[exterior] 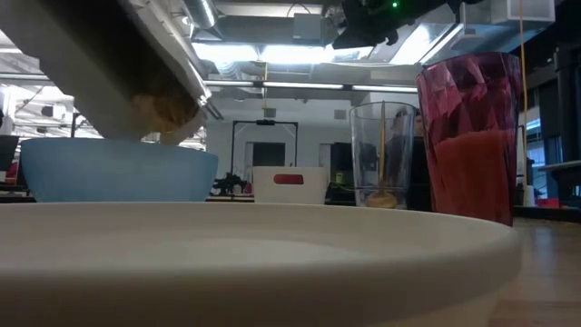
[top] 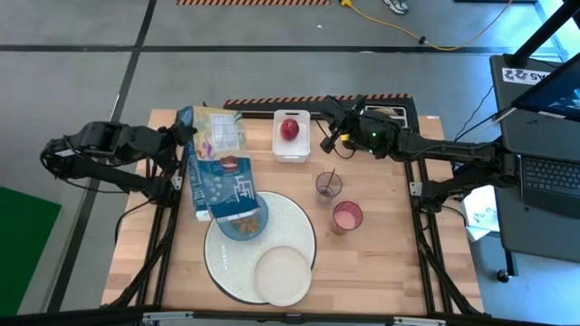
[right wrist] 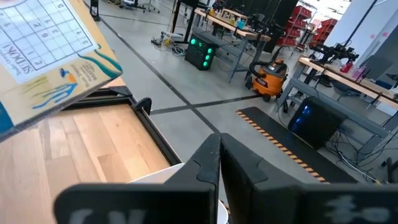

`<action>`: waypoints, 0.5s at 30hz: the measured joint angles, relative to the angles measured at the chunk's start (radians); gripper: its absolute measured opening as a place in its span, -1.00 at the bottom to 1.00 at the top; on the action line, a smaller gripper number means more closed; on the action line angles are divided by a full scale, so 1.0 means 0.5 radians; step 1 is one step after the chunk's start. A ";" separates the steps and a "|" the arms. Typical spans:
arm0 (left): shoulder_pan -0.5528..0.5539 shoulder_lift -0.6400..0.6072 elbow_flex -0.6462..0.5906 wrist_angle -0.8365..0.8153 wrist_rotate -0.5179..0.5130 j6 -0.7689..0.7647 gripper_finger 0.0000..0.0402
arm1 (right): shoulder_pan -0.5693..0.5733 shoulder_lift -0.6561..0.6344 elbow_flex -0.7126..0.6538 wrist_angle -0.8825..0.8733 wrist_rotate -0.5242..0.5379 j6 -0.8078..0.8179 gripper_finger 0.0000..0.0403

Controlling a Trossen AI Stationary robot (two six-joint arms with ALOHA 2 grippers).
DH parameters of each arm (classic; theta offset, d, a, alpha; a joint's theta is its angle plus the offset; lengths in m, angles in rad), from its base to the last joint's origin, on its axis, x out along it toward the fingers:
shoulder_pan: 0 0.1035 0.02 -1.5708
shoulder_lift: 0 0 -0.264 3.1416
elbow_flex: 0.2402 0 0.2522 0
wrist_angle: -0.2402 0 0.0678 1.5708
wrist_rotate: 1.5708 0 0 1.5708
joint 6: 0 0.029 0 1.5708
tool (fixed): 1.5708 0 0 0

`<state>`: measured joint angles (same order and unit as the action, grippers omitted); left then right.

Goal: Arrange a breakfast setting
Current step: Pour the cereal into the blue bowl

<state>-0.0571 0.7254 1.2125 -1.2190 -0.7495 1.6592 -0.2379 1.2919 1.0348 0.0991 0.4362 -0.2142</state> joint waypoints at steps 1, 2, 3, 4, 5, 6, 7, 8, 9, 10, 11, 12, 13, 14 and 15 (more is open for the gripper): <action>-0.016 0.001 0.000 0.000 -0.017 0.000 -0.53 | -0.001 0.000 0.000 0.001 0.000 0.000 -0.93; -0.032 0.002 0.000 0.001 -0.035 0.000 -0.53 | -0.001 0.000 0.000 0.001 0.000 0.000 -0.93; -0.045 0.004 0.000 0.001 -0.050 0.000 -0.53 | -0.001 0.000 0.000 0.001 0.001 0.000 -0.93; -0.058 0.004 0.000 0.001 -0.060 0.000 -0.53 | -0.001 0.000 0.000 0.001 0.001 0.000 -0.93; -0.070 0.003 0.000 -0.001 -0.074 0.000 -0.53 | -0.001 0.000 0.000 0.001 0.001 0.000 -0.93; -0.082 0.002 0.000 -0.005 -0.091 0.001 -0.53 | -0.001 0.000 0.000 0.001 0.001 0.000 -0.93; -0.092 0.002 0.000 -0.007 -0.107 0.000 -0.53 | -0.001 0.000 0.000 0.001 0.001 0.000 -0.93; -0.101 0.002 0.000 -0.011 -0.120 0.001 -0.53 | -0.001 0.000 0.000 0.001 0.001 0.000 -0.93; -0.112 0.002 0.000 -0.019 -0.130 0.000 -0.53 | -0.001 0.000 0.000 0.001 0.001 0.000 -0.93; -0.123 0.002 0.000 -0.030 -0.141 0.000 -0.53 | -0.001 0.000 0.000 0.001 0.001 0.000 -0.93; -0.135 0.004 0.000 -0.047 -0.153 0.000 -0.53 | -0.001 0.000 0.000 0.000 0.001 0.000 -0.93; -0.147 0.008 0.000 -0.059 -0.159 0.001 -0.53 | -0.001 0.000 0.000 0.001 0.001 0.000 -0.93; -0.159 0.019 0.000 -0.066 -0.162 0.001 -0.53 | -0.001 0.000 0.000 0.001 0.001 0.000 -0.93; -0.171 0.021 0.000 -0.066 -0.165 0.001 -0.53 | -0.001 0.000 0.000 0.001 0.001 0.000 -0.93; -0.182 0.023 0.000 -0.064 -0.168 -0.002 -0.53 | -0.001 0.000 0.000 0.001 0.001 0.000 -0.93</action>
<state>-0.1483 0.7368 1.2125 -1.2509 -0.8336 1.6583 -0.2382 1.2919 1.0348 0.0994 0.4366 -0.2142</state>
